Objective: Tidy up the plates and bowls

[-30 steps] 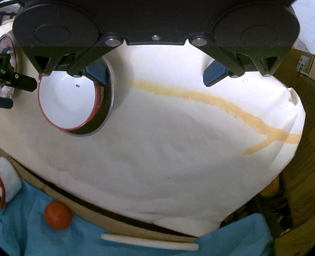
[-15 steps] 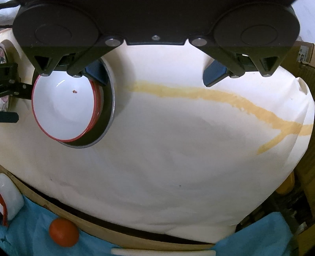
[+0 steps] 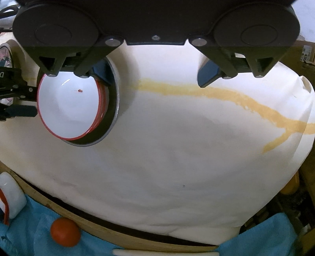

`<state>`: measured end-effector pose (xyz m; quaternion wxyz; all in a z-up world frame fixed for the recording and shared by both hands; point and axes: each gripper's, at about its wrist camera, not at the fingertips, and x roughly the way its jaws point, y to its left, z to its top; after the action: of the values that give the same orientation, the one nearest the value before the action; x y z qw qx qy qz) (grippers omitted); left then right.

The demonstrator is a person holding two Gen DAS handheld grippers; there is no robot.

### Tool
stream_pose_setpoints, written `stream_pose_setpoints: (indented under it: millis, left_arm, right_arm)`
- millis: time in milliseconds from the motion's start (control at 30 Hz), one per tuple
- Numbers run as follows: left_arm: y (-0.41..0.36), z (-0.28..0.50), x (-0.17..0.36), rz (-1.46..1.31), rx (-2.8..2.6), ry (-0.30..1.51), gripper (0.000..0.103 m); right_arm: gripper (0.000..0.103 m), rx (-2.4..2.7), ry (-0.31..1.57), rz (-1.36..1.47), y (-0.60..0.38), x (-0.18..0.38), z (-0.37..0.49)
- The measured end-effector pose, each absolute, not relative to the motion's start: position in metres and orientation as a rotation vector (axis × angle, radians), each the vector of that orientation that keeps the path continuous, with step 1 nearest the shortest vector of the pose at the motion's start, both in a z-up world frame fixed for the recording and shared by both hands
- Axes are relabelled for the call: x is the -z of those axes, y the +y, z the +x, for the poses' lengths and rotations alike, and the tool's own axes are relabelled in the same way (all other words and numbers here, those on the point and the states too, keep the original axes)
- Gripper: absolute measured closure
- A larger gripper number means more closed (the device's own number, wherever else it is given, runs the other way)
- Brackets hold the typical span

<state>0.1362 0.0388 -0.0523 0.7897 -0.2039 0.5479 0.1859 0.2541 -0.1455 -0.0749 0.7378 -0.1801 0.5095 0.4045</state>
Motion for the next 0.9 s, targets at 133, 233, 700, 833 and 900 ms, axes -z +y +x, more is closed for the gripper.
stream_pose_setpoints:
  millis: [133, 233, 700, 833, 900]
  left_arm:
    - [0.038, 0.136, 0.05, -0.454, -0.377, 1.171, 0.022]
    - [0.037, 0.136, 0.048, -0.476, -0.352, 1.16, 0.033]
    - [0.027, 0.141, 0.044, -0.518, -0.234, 1.096, 0.088]
    - [0.028, 0.144, 0.044, -0.506, -0.221, 1.092, 0.09]
    - [0.029, 0.143, 0.044, -0.512, -0.215, 1.088, 0.09]
  right_arm:
    - [0.053, -0.915, 1.142, -0.34, -0.149, 0.075, 0.256]
    - [0.064, -0.928, 1.151, -0.316, -0.149, 0.074, 0.255]
    - [0.09, -0.927, 1.158, -0.241, -0.149, 0.072, 0.245]
    - [0.09, -0.901, 1.154, -0.219, -0.151, 0.073, 0.242]
    - [0.09, -0.885, 1.15, -0.201, -0.152, 0.074, 0.24]
